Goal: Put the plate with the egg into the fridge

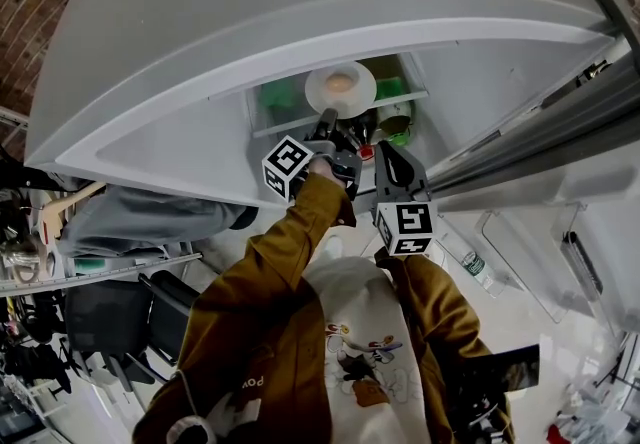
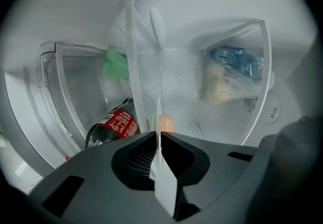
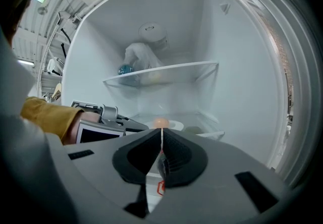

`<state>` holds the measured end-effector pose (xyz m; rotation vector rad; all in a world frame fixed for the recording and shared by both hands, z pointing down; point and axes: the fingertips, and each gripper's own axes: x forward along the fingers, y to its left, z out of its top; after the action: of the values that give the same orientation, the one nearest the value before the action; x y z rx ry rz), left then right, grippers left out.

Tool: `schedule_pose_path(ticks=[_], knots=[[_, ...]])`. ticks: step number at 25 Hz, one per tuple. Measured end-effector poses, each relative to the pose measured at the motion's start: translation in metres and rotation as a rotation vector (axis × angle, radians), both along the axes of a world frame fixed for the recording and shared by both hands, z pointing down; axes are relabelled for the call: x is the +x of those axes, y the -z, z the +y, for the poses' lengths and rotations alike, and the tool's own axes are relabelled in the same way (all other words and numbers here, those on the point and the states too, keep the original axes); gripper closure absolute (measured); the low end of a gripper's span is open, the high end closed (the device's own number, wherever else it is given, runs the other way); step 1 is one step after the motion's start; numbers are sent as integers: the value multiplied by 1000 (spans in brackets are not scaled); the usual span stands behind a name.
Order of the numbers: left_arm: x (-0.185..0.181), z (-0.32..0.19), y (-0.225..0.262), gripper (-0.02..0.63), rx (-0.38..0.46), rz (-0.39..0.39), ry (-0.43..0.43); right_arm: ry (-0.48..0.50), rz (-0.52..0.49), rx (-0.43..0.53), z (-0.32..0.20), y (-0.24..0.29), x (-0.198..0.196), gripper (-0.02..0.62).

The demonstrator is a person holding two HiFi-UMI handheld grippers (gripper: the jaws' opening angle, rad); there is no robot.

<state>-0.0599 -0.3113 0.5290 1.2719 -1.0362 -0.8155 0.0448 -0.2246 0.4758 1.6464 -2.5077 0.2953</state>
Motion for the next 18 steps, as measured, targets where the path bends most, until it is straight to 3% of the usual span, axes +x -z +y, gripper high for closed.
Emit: schedule_pose_path(ticks=[10, 18], knots=[[6, 5, -4, 588, -5, -50, -80, -1, -18, -15, 2, -4, -6, 588], [18, 12, -3, 588, -8, -21, -108, -7, -17, -21, 2, -6, -4, 588]])
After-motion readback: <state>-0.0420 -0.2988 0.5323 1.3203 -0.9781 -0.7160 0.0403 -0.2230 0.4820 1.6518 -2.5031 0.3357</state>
